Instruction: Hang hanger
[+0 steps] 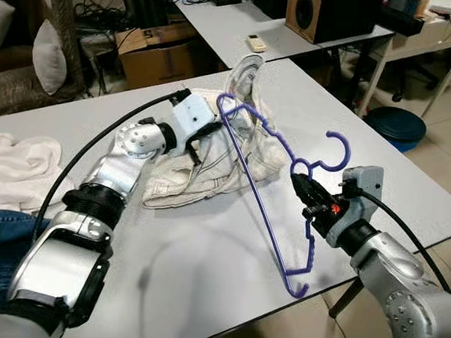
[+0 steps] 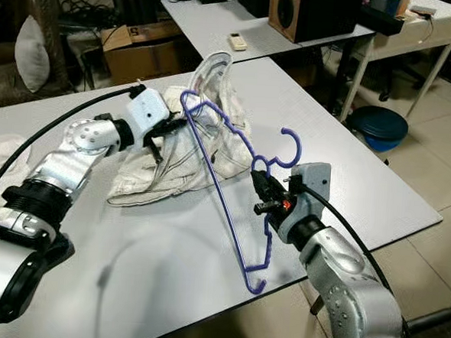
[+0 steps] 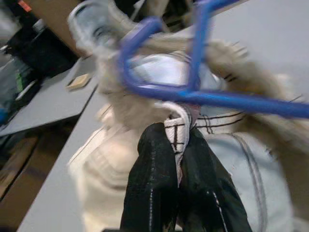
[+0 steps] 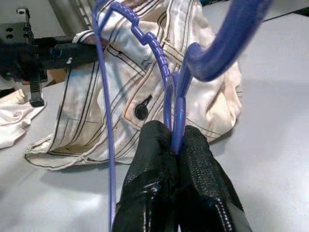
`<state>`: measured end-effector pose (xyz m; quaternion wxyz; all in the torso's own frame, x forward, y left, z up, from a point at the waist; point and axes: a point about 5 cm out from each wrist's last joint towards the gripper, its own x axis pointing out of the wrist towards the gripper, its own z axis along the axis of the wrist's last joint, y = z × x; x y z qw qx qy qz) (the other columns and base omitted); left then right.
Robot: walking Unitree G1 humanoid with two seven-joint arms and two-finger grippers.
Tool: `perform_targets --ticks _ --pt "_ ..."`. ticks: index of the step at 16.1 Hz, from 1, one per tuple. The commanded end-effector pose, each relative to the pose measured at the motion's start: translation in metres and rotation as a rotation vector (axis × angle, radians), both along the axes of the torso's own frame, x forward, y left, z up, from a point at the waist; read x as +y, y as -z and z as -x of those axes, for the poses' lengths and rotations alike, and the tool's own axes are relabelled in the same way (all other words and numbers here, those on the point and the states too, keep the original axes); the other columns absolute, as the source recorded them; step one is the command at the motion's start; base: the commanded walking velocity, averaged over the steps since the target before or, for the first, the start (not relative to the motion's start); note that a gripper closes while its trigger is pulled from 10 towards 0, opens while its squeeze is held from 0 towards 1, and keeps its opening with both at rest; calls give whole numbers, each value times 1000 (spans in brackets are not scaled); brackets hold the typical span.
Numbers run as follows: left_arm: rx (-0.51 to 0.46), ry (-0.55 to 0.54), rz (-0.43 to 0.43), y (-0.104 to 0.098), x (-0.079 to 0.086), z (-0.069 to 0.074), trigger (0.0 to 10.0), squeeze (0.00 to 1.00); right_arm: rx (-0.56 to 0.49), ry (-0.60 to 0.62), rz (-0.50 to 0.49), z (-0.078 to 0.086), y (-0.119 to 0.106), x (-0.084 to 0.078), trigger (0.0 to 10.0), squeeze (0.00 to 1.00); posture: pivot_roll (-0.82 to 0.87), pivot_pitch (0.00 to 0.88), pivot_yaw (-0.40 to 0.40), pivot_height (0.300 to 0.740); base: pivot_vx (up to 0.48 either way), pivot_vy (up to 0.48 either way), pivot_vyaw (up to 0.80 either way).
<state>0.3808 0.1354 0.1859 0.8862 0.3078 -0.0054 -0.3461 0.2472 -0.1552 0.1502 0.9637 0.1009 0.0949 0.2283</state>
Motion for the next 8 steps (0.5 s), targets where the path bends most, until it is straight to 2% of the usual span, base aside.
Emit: perform_targets --ticks 1,4,6,8 --pt "-72 -50 14 -17 11 -2 0 0 96 78 39 3 12 -15 10000 0 -190 0 81 740 0 0 0" --pt "-89 -70 20 -19 14 -1 0 0 117 92 49 11 10 -22 10000 0 -203 0 77 740 0 0 0" --pt "-106 -83 20 -23 16 0 0 0 131 134 86 13 9 -30 10000 0 -206 0 80 740 0 0 0" --pt "-131 -89 12 -28 19 0 0 0 132 200 80 12 6 -40 10000 0 -206 0 84 740 0 0 0"
